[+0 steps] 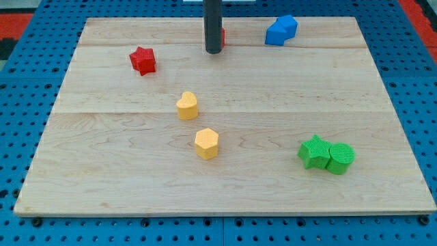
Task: Slide red star below the red circle
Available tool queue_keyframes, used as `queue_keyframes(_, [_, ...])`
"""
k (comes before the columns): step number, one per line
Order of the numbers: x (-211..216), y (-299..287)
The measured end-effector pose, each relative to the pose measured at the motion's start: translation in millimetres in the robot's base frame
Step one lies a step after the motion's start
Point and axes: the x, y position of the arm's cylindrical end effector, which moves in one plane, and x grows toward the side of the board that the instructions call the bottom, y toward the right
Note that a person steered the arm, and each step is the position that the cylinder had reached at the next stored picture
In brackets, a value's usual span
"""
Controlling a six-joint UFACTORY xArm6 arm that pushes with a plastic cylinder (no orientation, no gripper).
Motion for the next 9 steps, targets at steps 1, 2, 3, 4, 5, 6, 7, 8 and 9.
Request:
queue_keyframes(1, [2.3, 1.9])
queue_keyframes(2, [77.0, -14.1])
queue_keyframes(3, [114.2, -95.2])
queue_keyframes(4, [113.1, -171.7])
queue_keyframes(5, [78.6, -142.3])
queue_keyframes(6, [59.0, -95.1])
queue_keyframes(7, [89.0, -90.0])
queue_keyframes(8, [85.9, -125.0])
queue_keyframes(9, [34.6, -109.3])
